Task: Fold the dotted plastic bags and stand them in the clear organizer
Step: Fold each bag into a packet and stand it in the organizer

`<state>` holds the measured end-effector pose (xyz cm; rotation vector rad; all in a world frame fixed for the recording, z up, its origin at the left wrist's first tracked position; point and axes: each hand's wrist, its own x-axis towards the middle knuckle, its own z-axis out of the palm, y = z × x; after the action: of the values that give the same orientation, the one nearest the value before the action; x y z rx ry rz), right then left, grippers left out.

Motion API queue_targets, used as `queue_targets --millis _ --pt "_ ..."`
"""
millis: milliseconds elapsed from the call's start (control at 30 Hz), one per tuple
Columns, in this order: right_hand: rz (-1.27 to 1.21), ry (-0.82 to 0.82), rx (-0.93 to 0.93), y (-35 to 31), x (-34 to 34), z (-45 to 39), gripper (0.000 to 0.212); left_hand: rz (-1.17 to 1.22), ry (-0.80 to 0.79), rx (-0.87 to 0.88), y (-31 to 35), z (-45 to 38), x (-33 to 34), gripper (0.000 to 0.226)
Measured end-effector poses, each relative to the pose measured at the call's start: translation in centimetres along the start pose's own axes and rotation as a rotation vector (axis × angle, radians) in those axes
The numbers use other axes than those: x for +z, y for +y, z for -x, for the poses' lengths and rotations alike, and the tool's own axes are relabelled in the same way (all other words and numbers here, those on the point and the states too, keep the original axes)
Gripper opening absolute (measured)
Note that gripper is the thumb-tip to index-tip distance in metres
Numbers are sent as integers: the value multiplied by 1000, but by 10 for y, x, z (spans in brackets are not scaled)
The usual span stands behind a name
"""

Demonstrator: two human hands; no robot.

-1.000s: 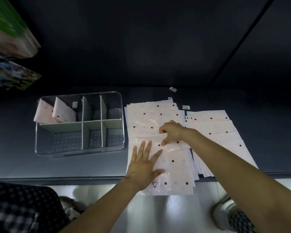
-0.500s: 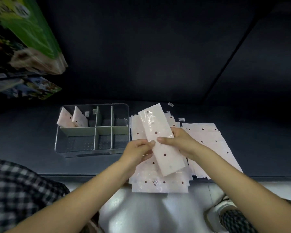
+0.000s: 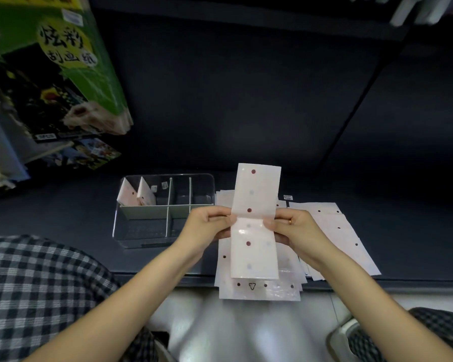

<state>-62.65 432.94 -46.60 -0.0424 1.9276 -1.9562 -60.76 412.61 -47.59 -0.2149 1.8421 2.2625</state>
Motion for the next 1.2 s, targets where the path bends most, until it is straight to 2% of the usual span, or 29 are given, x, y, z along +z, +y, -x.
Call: queue_targets --millis 167,433,600,667,800,867,967,1100,1200 --pt "-71 14 -68 -2 5 7 16 40 -40 0 6 1 -3 16" --pt "138 124 -173 -4 11 11 38 -25 -25 9 6 0 -7 35" --pt "120 149 -228 -2 12 10 39 129 -60 -43 5 -1 -5 18" --pt "100 153 -237 0 12 9 40 99 -68 -84 3 -1 -3 23" --pt "144 111 -225 1 12 7 35 19 55 -90 -2 -2 1 13" --pt "193 81 -210 -1 10 5 32 -60 108 -21 -3 -4 -1 13" --pt "396 90 -249 -6 10 -2 35 -309 151 154 -1 -5 -5 13" --pt "649 75 -297 -8 30 -12 9 -562 115 350 -2 -1 -2 11" --pt "743 86 -323 -8 36 -18 6 -628 132 434 -4 -1 -3 10"
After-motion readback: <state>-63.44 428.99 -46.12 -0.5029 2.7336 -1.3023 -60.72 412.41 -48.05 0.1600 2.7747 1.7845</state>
